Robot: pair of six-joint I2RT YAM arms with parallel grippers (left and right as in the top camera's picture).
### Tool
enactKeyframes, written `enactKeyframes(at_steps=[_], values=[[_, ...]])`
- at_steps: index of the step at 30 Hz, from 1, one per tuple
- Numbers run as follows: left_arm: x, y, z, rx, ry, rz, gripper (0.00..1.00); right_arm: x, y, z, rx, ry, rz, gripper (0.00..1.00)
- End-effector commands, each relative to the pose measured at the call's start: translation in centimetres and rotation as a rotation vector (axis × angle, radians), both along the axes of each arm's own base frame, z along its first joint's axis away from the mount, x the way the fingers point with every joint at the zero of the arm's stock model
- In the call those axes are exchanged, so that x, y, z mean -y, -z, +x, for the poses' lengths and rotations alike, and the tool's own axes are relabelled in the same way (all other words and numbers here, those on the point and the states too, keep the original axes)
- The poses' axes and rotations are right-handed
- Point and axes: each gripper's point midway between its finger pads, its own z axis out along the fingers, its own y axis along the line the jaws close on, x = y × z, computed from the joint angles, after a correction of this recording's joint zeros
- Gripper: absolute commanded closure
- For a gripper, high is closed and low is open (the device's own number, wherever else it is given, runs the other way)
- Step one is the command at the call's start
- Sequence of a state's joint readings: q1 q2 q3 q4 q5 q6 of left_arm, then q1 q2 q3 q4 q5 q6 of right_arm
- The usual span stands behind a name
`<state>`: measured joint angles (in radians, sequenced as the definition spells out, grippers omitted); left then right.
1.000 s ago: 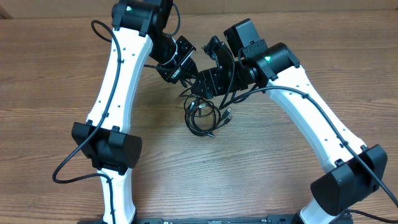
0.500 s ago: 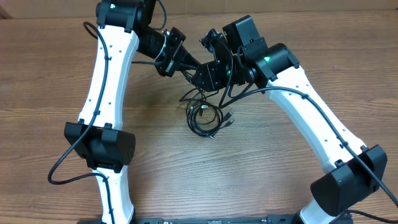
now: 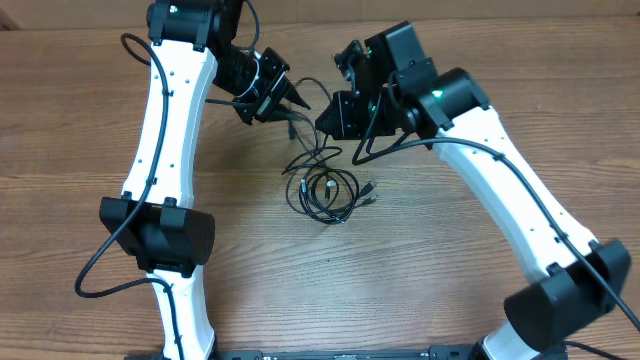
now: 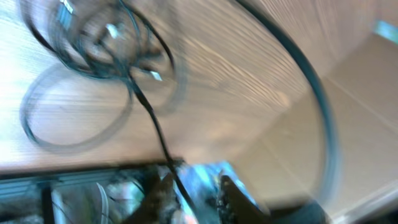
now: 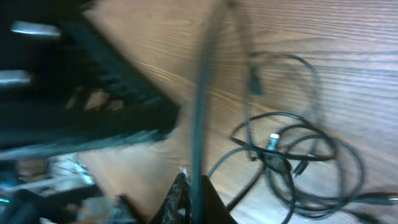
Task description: Untangle cables
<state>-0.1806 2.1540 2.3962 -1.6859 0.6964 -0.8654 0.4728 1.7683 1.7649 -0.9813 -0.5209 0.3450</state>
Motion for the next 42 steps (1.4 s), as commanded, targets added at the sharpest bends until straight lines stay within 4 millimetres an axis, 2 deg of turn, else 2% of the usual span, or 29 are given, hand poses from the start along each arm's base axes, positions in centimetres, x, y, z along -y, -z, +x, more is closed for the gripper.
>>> enactKeyframes(at_steps=[1, 4, 7, 8, 11, 13, 15, 16, 18, 19, 20, 22, 24, 25, 27, 29, 31, 32, 33, 34, 36, 38, 42], values=[[-1.8, 0.1, 0.3, 0.135, 0.081, 0.136, 0.71, 0.6, -10.2, -1.8, 0.093, 0.060, 0.191, 0.96], [-1.1, 0.0, 0.0, 0.194, 0.178, 0.125, 0.65, 1.2, -13.2, -2.4, 0.058, 0.144, 0.270, 0.96], [-0.3, -0.3, -0.3, 0.271, 0.293, 0.086, 0.49, 1.5, -15.5, -2.8, 0.020, 0.191, 0.346, 0.96], [0.0, -0.4, -0.4, 0.308, 0.342, 0.076, 0.42, 1.2, -16.9, -3.5, 0.023, 0.152, 0.394, 0.96], [0.1, -0.5, -0.5, 0.399, 0.458, 0.061, 0.27, 0.1, -23.7, -7.7, 0.038, -0.147, 0.638, 0.96], [0.1, -0.5, -0.5, 0.407, 0.469, 0.061, 0.25, 0.7, -26.4, -8.9, 0.046, -0.236, 0.719, 0.96], [0.1, -0.6, -0.5, 0.407, 0.469, 0.060, 0.23, 1.4, -28.0, -8.4, 0.132, -0.255, 0.748, 0.96], [0.2, -0.6, -0.5, 0.407, 0.469, 0.059, 0.23, 1.7, -28.0, -7.7, 0.160, -0.228, 0.742, 0.96], [0.1, -0.5, -0.5, 0.407, 0.469, 0.061, 0.23, 2.4, -26.3, -5.3, 0.154, -0.091, 0.691, 0.96], [0.1, -0.5, -0.5, 0.407, 0.468, 0.061, 0.23, 3.2, -24.3, -3.4, 0.119, 0.051, 0.628, 0.96], [0.1, -0.5, -0.5, 0.407, 0.468, 0.061, 0.22, 5.0, -20.5, -1.0, 0.053, 0.281, 0.502, 0.96], [0.1, -0.5, -0.5, 0.407, 0.469, 0.060, 0.19, 7.8, -16.6, 0.5, -0.013, 0.516, 0.355, 0.96], [0.1, -0.5, -0.5, 0.407, 0.469, 0.060, 0.18, 8.9, -14.2, -0.1, -0.148, 0.648, 0.305, 0.96], [0.1, -0.5, -0.5, 0.407, 0.469, 0.060, 0.18, 8.6, -14.3, -0.4, -0.175, 0.639, 0.322, 0.96], [0.1, -0.5, -0.5, 0.407, 0.468, 0.060, 0.18, 6.1, -16.6, -1.9, -0.224, 0.471, 0.444, 0.97], [0.1, -0.5, -0.5, 0.408, 0.468, 0.060, 0.18, 3.0, -22.3, -5.2, -0.187, 0.102, 0.640, 0.96], [0.3, -0.6, -0.6, 0.418, 0.484, 0.051, 0.19, 2.8, -23.0, -5.2, -0.145, 0.067, 0.656, 0.96], [0.7, -0.9, -0.7, 0.436, 0.505, 0.026, 0.23, 3.1, -22.5, -4.6, -0.126, 0.109, 0.633, 0.96], [1.8, -1.7, -1.1, 0.490, 0.561, -0.055, 0.24, 4.0, -20.0, -3.0, -0.151, 0.260, 0.555, 0.96], [2.8, -2.8, -1.5, 0.562, 0.621, -0.149, 0.23, 4.8, -18.3, -2.2, -0.184, 0.363, 0.502, 0.96], [3.8, -4.1, -1.9, 0.667, 0.695, -0.251, 0.16, 7.3, -14.7, -0.9, -0.255, 0.596, 0.385, 0.96], [3.8, -4.0, -1.9, 0.676, 0.706, -0.245, 0.19, 7.8, -14.2, -0.8, -0.283, 0.642, 0.375, 0.96], [3.9, -3.3, -2.1, 0.618, 0.685, -0.200, 0.25, 7.2, -15.5, -0.3, -0.248, 0.603, 0.424, 0.96]])
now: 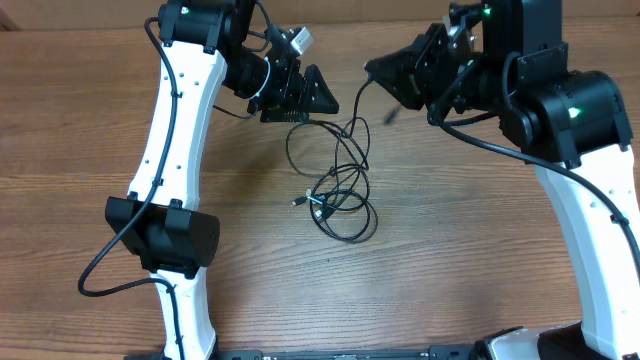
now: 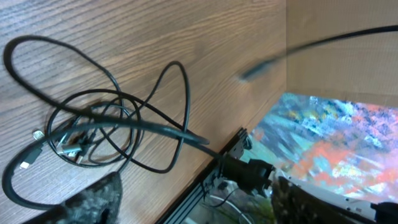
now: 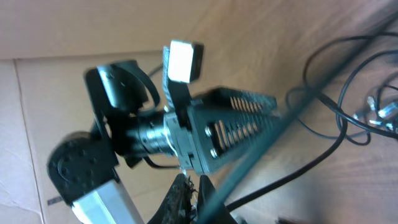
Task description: Untangle cables
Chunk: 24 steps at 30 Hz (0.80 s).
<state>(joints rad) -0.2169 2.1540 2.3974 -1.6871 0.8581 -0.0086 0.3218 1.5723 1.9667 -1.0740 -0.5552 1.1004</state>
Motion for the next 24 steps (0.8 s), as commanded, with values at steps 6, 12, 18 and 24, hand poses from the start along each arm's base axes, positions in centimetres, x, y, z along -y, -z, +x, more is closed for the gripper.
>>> enactKeyframes(at_steps=[6, 12, 18, 24], values=[[-0.1, 2.2, -0.7, -0.036, -0.111, 0.287, 0.22, -0.1, -2.0, 0.7, 0.072, 0.012, 0.040, 0.96], [-0.5, 3.4, 0.2, -0.055, -0.251, 0.414, 0.27, -0.1, -1.5, 0.4, 0.045, 0.009, 0.034, 0.96], [0.1, 3.9, 1.6, -0.086, -0.341, 0.397, 0.32, -0.3, -1.5, 0.1, 0.039, -0.007, 0.042, 0.96], [1.3, 5.5, 2.1, -0.221, -0.417, 0.365, 0.34, -0.2, -1.2, 0.0, 0.027, -0.008, 0.035, 0.96]])
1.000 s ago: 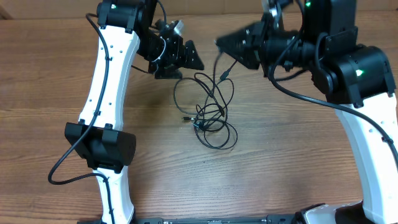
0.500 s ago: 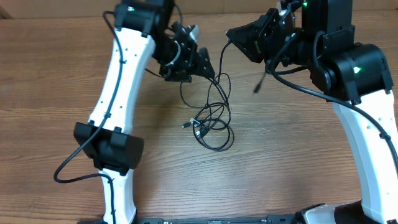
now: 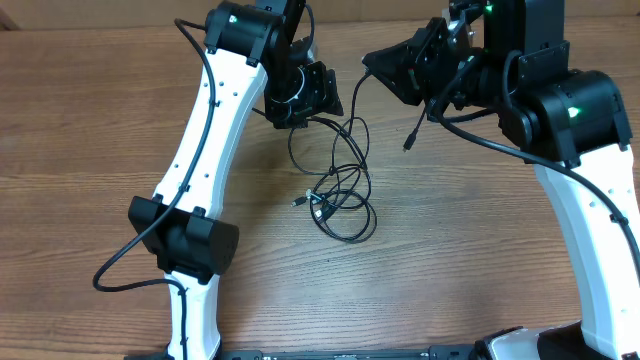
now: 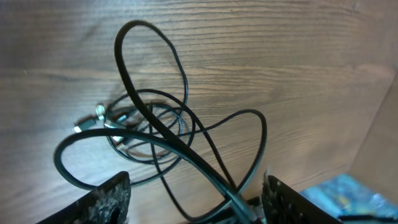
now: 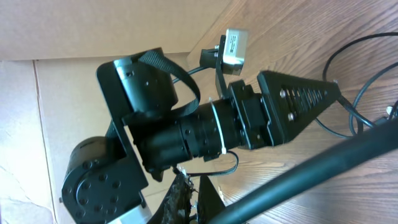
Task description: Untangle cables
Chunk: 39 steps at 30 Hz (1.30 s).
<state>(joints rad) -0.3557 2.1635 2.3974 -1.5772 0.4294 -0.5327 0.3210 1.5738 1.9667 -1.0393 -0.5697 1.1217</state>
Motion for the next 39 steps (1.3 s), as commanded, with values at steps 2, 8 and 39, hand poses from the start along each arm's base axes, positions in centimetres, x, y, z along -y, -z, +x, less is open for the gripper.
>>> enactKeyframes(at_steps=[2, 8, 39], values=[[1.3, 1.3, 0.4, -0.104, -0.076, -0.061, 0.34, 0.1, -0.5, -0.4, 0.011, -0.009, 0.002, 0.96], [1.6, 1.3, 0.5, -0.128, -0.114, -0.078, 0.39, 0.1, -0.4, -0.5, 0.023, -0.020, -0.009, 0.96], [5.1, 3.7, 1.2, -0.188, -0.030, -0.202, 0.49, 0.1, 0.0, -0.8, 0.018, -0.033, -0.029, 0.96]])
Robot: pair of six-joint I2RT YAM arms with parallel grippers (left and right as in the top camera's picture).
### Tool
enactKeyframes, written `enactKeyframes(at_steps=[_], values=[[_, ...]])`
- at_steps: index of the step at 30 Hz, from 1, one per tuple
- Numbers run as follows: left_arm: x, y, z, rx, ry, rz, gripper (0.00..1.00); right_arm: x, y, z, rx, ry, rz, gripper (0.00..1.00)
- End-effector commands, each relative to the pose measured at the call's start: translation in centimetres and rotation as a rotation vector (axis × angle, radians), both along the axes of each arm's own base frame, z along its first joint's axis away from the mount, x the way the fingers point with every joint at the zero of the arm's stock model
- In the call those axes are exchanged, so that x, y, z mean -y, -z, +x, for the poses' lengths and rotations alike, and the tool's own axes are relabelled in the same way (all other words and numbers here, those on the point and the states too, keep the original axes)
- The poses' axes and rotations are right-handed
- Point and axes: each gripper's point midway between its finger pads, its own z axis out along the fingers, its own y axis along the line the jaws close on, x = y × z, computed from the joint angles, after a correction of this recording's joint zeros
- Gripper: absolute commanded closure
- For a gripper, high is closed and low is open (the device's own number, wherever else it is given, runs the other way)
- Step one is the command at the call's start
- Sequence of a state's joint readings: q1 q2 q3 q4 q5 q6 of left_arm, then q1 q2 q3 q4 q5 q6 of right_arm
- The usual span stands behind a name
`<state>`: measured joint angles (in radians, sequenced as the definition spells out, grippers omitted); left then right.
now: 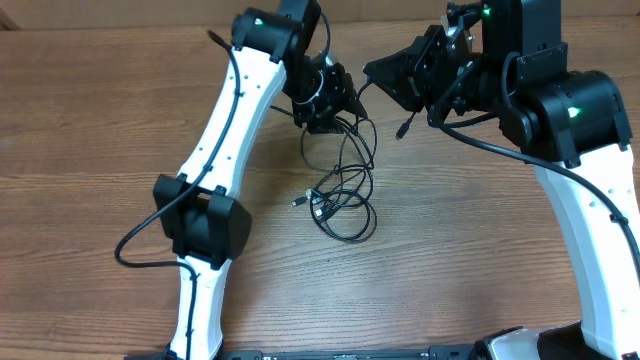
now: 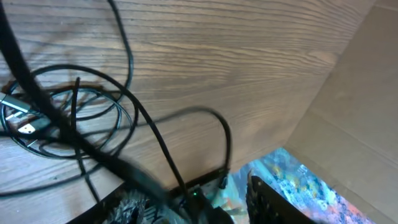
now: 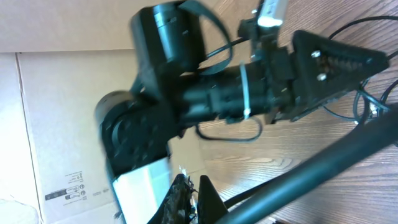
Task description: Untangle cables
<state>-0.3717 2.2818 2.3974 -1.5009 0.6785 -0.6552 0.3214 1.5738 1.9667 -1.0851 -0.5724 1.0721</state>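
Observation:
A tangle of thin black cables (image 1: pixel 340 198) lies coiled on the wooden table (image 1: pixel 100 150), with small plugs in the coil. My right gripper (image 1: pixel 372 70) hangs above and behind it, shut on one black cable (image 3: pixel 298 171); that cable's free plug (image 1: pixel 400 128) dangles below. In the right wrist view the gripper (image 3: pixel 191 190) faces the left arm (image 3: pixel 249 93). My left gripper (image 1: pixel 345 100) is open just left of the right one. In the left wrist view a thick strand (image 2: pixel 118 165) runs down between its spread fingers (image 2: pixel 134 208), over the coil (image 2: pixel 56 118).
A cardboard wall (image 2: pixel 360 93) stands along the table's back edge, right behind both grippers. Both white arms reach in from the front corners. The left arm's own cable (image 1: pixel 130 245) loops out beside its base.
My left arm has swung to the right, bringing its open gripper closer to the right gripper. The dangling plug has shifted slightly. The right gripper and the coil stay where they were.
Both grippers were first shut on cable, close together just above the tangle. Then the right gripper was higher at the back right with one cable, the left was open, and the coil lay a little farther right. The left arm has kept shifting rightward.

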Motion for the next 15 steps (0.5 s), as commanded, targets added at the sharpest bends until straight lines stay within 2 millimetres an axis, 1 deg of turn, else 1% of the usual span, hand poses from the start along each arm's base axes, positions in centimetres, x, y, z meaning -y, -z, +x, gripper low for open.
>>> enactKeyframes(at_steps=[1, 5, 9, 10, 14, 15], values=[[0.32, 1.18, 0.89, 0.018, 0.012, 0.005, 0.49, 0.01, -0.74, -0.22, 0.024, -0.008, 0.007, 0.96], [0.55, 1.05, 1.47, 0.057, 0.024, -0.008, 0.49, 0.01, -0.73, -0.22, 0.024, -0.008, 0.007, 0.96], [0.62, 0.99, 1.71, 0.067, 0.024, -0.012, 0.51, 0.02, -0.71, -0.23, 0.028, -0.010, 0.003, 0.96], [0.64, 0.97, 1.69, 0.066, 0.024, -0.014, 0.53, 0.02, -0.72, -0.22, 0.039, -0.017, -0.003, 0.96], [0.90, 0.48, 1.53, 0.051, 0.027, -0.056, 0.73, 0.09, -0.45, -0.39, 0.046, -0.031, -0.021, 0.96], [0.87, 0.29, 1.56, 0.045, 0.025, -0.071, 0.74, 0.16, -0.32, -0.43, 0.041, -0.029, -0.025, 0.96]])
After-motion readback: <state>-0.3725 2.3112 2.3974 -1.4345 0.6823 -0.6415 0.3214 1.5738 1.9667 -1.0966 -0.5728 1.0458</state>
